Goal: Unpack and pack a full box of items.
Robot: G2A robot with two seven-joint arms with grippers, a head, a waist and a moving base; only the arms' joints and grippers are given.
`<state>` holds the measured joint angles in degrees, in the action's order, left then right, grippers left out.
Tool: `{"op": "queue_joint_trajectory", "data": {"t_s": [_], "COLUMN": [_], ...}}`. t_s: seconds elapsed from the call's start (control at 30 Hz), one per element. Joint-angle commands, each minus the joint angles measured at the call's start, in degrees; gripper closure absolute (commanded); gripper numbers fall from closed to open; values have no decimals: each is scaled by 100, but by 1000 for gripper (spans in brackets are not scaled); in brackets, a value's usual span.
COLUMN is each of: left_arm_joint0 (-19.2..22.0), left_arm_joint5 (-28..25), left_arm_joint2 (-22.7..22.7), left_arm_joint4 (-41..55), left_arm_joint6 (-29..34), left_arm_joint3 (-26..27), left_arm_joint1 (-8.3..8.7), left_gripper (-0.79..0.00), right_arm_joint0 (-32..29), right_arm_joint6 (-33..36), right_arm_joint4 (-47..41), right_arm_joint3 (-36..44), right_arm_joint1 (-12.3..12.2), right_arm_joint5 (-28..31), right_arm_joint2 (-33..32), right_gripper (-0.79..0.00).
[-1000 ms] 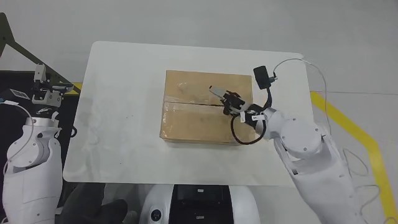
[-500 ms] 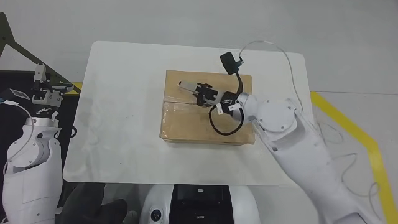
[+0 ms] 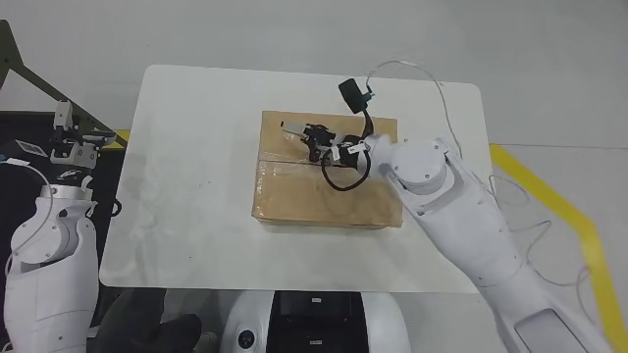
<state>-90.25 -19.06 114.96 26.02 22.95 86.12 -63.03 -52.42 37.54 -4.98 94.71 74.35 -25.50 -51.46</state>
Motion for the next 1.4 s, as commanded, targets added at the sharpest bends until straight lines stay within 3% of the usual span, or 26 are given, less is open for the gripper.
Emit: {"op": "queue_joint_trajectory", "data": {"t_s": [0.0,0.43,1.37], "left_arm_joint0": [0,0,0], "left_arm_joint5": [0,0,0], "left_arm_joint2": [0,0,0], "left_arm_joint4": [0,0,0], "left_arm_joint6": [0,0,0], "left_arm_joint3": [0,0,0], "left_arm_joint1": [0,0,0], "left_gripper": [-785,-785,-785], "right_arm_joint0": [-87,-1238,-3234], "right_arm_joint6": [23,-136,-986], "right_arm_joint4": [62,620,964], "right_arm_joint3": [80,1134,3015], "right_arm_joint1": [-26,-327,-635], "right_arm_joint5": [-91,-725,-1073], "right_arm_joint2": [-52,-970,-2644], "right_gripper": [-785,-785,-785]}}
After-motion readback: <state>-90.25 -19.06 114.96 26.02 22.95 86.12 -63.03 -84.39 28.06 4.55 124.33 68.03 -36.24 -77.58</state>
